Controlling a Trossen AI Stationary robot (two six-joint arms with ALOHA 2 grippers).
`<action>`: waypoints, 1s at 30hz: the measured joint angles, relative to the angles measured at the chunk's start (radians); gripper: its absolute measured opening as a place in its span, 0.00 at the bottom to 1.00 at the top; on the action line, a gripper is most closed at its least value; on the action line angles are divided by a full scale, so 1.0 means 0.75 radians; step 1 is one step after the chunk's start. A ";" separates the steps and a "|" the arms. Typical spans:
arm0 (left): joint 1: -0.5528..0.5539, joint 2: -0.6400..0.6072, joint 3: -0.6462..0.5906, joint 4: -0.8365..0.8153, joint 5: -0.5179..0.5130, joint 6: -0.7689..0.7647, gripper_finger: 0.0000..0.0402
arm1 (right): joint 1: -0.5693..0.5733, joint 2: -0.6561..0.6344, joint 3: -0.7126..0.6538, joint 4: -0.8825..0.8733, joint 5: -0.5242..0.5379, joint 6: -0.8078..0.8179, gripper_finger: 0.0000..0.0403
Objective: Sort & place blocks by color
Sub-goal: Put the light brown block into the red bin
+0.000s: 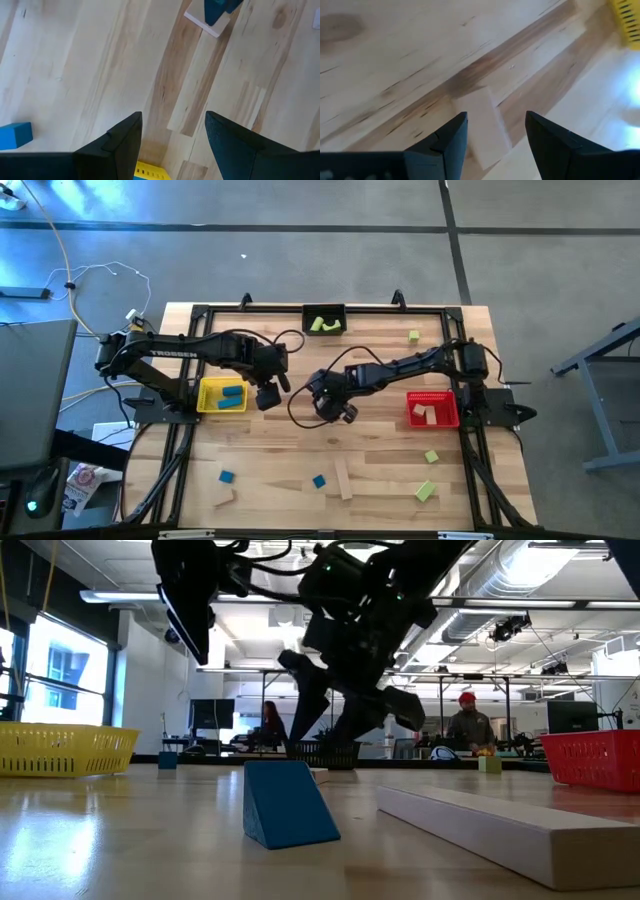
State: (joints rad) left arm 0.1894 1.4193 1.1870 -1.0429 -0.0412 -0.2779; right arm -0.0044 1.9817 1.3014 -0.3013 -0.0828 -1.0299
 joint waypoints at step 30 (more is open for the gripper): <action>0.000 0.000 -0.001 0.001 0.000 0.000 0.51 | -0.067 0.099 0.054 -0.113 0.022 0.295 0.46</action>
State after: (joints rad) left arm 0.1894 1.4193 1.1862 -1.0420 -0.0410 -0.2779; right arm -0.0547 2.0556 1.3422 -0.3858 -0.0660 -0.8088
